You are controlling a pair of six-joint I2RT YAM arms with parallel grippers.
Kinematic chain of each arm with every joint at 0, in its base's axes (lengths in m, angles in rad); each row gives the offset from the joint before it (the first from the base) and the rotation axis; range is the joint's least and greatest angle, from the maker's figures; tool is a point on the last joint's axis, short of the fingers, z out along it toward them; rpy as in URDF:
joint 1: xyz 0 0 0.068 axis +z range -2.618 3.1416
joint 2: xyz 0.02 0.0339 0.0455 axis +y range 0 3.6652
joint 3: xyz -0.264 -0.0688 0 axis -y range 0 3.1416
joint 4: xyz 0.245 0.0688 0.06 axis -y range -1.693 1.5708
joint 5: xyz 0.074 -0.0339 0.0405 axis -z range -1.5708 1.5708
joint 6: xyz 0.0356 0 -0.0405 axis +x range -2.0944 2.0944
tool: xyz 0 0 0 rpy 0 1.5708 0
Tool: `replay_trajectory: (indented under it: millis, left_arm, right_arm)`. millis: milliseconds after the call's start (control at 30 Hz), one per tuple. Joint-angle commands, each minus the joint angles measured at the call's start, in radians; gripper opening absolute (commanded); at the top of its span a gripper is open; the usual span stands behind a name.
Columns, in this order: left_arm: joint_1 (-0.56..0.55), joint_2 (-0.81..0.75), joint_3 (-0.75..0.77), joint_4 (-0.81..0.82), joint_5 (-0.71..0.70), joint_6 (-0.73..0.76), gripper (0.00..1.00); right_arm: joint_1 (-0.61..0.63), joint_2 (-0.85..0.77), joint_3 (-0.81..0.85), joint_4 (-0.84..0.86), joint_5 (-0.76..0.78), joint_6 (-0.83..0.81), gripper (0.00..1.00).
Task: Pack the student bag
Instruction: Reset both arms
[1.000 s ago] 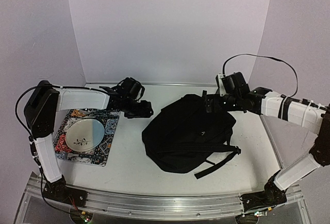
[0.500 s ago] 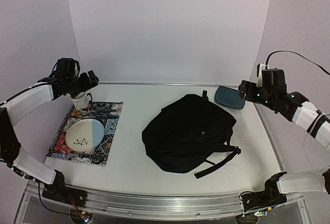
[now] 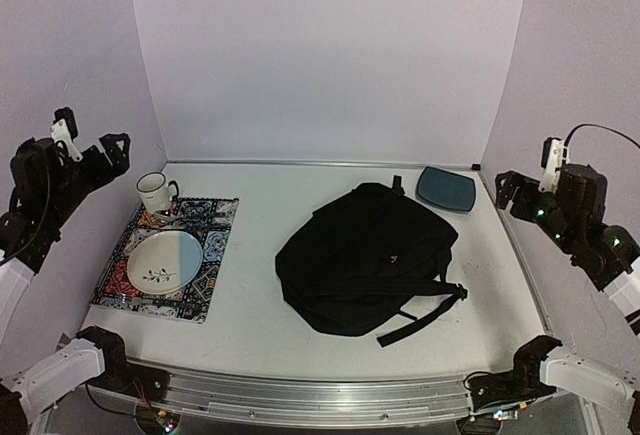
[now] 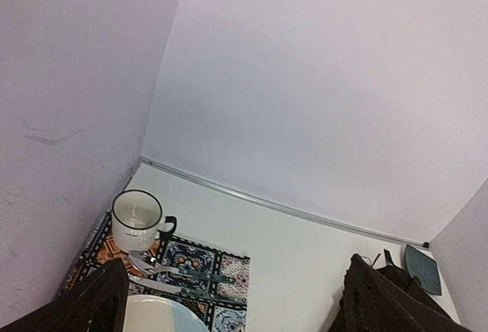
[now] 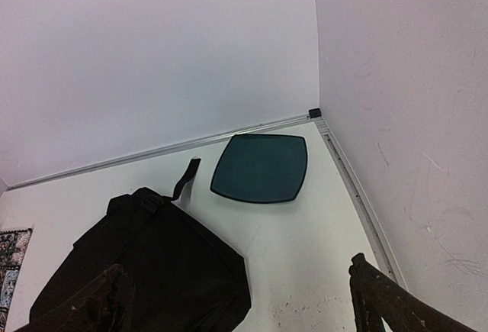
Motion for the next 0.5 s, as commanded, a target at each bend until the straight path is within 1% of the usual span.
replay_trajectory:
  millis: [0,67,167,467]
  left_arm:
    - [0.000,-0.042,-0.077,0.026,-0.107,0.074,1.00]
    - [0.001,-0.054,-0.109,0.046,-0.108,0.073,1.00]
    - [0.001,-0.052,-0.109,0.054,-0.088,0.090,0.99]
    - [0.000,-0.070,-0.122,0.057,-0.076,0.112,0.99]
  right_arm:
    - [-0.001,-0.030,-0.033,0.039,0.050,-0.027,0.98]
    - [-0.001,-0.038,-0.038,0.044,0.051,-0.035,0.98]
    - [-0.001,-0.044,-0.042,0.075,0.047,-0.045,0.98]
    - [-0.002,-0.038,-0.059,0.090,0.048,-0.050,0.98]
